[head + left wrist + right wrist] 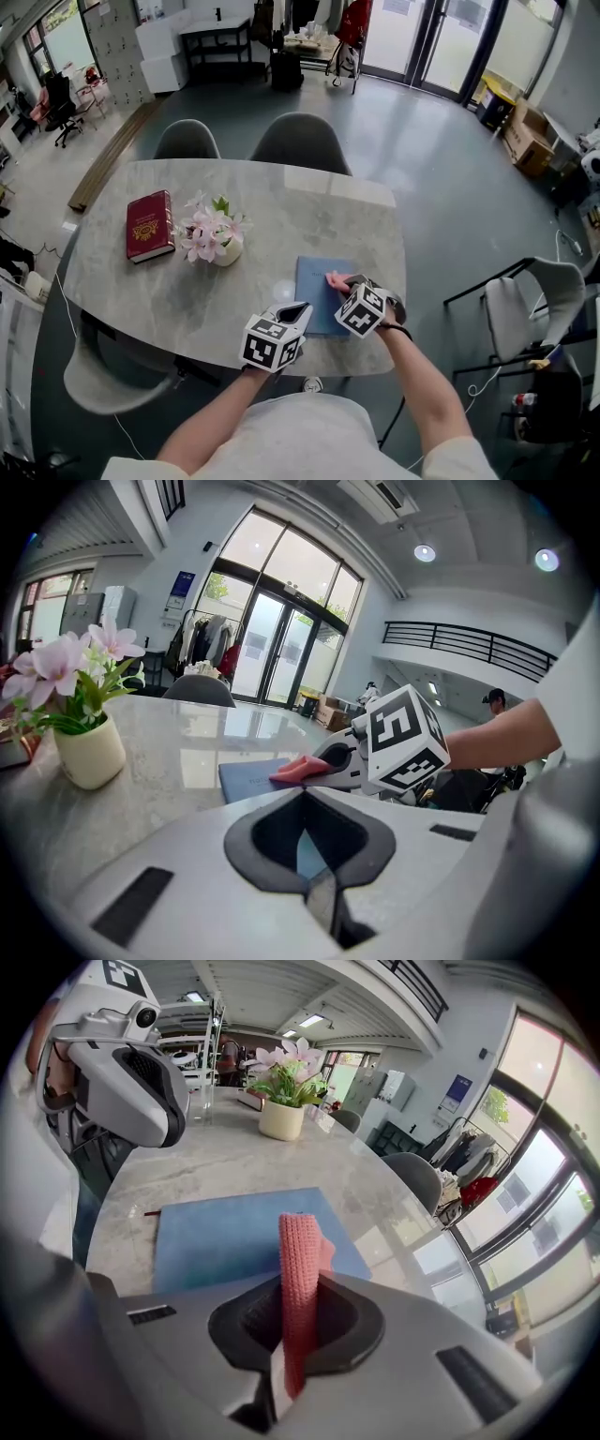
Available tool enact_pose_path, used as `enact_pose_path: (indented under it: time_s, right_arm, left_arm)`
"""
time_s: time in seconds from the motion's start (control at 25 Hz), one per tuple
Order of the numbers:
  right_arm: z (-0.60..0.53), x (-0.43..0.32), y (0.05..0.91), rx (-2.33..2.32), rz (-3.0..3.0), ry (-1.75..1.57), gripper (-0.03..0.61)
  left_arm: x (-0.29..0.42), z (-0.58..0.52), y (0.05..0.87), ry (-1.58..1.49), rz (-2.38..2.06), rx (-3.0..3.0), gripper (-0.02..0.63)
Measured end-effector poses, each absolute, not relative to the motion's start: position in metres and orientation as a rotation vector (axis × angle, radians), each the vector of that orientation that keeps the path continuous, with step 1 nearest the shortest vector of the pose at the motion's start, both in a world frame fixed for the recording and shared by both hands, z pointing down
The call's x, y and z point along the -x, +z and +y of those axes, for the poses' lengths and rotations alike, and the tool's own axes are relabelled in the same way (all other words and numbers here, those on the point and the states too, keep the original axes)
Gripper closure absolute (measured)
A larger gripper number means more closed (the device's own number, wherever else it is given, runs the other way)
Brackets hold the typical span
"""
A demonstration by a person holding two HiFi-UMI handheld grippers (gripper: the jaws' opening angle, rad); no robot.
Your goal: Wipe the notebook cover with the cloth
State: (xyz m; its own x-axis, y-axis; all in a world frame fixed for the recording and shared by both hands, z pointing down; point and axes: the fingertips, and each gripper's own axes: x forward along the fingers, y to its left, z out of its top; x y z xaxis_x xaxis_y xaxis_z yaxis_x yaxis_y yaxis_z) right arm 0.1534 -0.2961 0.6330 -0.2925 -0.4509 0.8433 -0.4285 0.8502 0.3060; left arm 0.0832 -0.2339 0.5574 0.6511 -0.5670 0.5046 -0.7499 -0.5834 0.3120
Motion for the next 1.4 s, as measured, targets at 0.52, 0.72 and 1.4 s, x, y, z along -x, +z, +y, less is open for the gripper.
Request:
enact_pose_path:
  time_s: [0.52, 0.72, 1.4]
  right_arm:
    - [-0.243, -0.151, 0.637, -0.672, -1.907, 0.009, 0.565]
    - [-0.221, -0.148, 0.639, -0.671, -1.907, 0.024, 0.565]
    - [-0.160, -0.139, 0.643, -0.644, -1.897, 0.067, 0.565]
  left_arm:
    - [-0.085, -0.203, 0.556, 0.473, -0.974, -2.393, 0.606]
    - [-0.082, -0.193, 0.558, 0.474, -0.965, -2.390, 0.606]
    - [-0.078, -0.159, 0.563, 0.460, -0.929, -2.389, 0.606]
